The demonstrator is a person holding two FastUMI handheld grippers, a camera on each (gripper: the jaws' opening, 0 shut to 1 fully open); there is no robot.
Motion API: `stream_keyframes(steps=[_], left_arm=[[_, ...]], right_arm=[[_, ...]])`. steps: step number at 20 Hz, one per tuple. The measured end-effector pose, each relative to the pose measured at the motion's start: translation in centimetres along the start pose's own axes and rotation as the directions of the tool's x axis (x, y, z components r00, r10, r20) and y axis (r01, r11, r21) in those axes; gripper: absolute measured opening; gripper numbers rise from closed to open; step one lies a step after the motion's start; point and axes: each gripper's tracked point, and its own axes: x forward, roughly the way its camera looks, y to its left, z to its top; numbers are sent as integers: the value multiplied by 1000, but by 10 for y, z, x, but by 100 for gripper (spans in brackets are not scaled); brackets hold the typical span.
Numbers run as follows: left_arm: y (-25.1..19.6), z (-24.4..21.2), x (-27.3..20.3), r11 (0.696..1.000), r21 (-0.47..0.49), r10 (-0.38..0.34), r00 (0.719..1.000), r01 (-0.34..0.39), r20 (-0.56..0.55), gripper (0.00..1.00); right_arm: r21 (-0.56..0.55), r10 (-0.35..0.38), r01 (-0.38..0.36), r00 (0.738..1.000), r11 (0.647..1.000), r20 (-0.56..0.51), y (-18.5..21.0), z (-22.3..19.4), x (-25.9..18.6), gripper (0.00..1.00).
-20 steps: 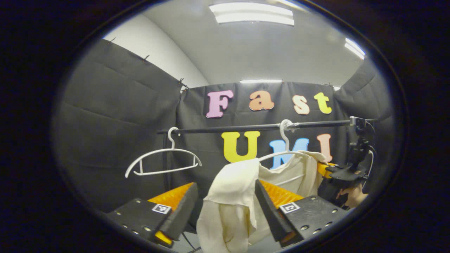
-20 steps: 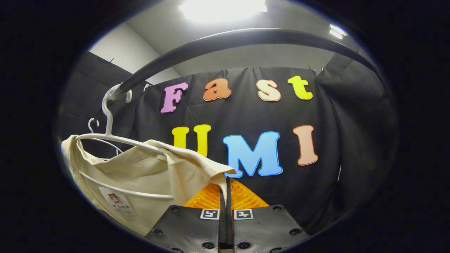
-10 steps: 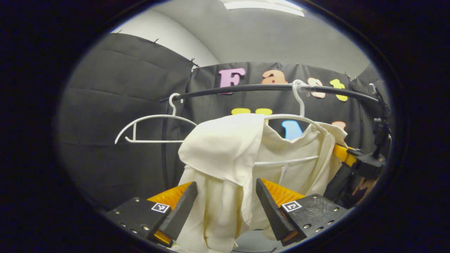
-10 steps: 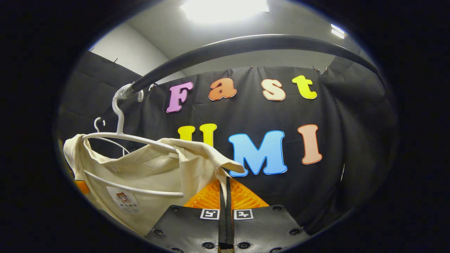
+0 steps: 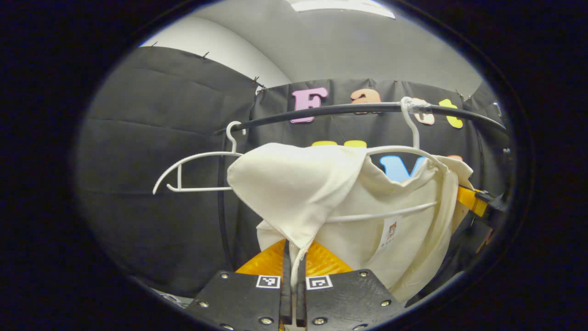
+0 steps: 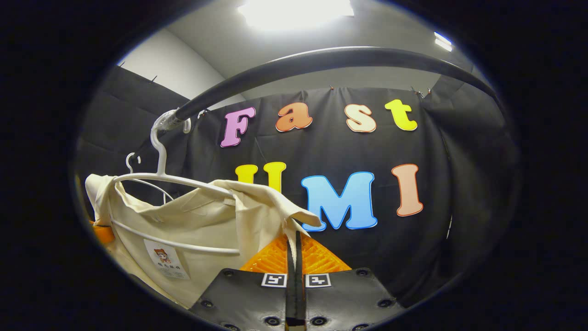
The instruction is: Grasp the clothes on the hanger with both hands and then place them into the laundry hamper below.
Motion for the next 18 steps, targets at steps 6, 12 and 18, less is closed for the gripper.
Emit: stream_keyframes(steps=[6,12,18], left_arm=[[16,27,-12,999,28,-36,998,35,59,0],[44,67,-23,999,-6,-44,995,45,94,1],[44,103,-45,996,23,-93,989,91,118,0]], right_arm=[[-9,0,0,1000,1000,-13,-7,-4,0,0],[11,-23,22,1000,1000,10,-19,13,10,0],[-11,-40,40,999,999,28,-23,24,32,0]])
